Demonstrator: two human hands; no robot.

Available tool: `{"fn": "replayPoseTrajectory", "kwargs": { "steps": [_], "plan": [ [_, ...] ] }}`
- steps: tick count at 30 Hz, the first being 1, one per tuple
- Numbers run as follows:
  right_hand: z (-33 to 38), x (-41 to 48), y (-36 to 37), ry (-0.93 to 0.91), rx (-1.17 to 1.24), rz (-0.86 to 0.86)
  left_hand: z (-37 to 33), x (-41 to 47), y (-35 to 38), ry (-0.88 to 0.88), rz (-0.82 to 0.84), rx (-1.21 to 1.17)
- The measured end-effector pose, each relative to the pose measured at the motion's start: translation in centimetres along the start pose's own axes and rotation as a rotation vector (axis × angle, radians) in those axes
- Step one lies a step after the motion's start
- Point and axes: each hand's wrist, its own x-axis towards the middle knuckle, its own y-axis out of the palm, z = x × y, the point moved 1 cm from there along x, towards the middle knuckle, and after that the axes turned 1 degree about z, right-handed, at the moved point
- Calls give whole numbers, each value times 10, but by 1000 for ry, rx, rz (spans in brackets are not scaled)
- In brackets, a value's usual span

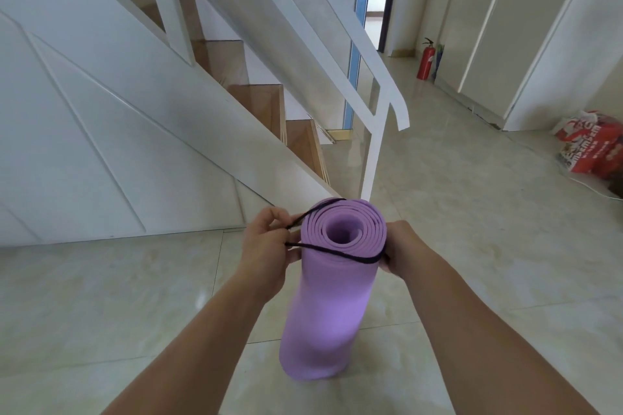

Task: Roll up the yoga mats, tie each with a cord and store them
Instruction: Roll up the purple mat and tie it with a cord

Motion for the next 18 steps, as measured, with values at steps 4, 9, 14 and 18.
{"fn": "replayPoseTrajectory", "kwargs": {
  "steps": [4,9,14,18],
  "plan": [
    [2,3,5,-13,-107,-29,-6,5,2,4,-25,77],
    [5,3,14,20,-187,13,-5,12,-8,-15,-152,55],
    [9,-4,21,48,-190,52,-12,20,-11,46,-227,258],
    [15,-4,15,-25,-285,14,-17,18,-5,210,-114,692]
  ]
}}
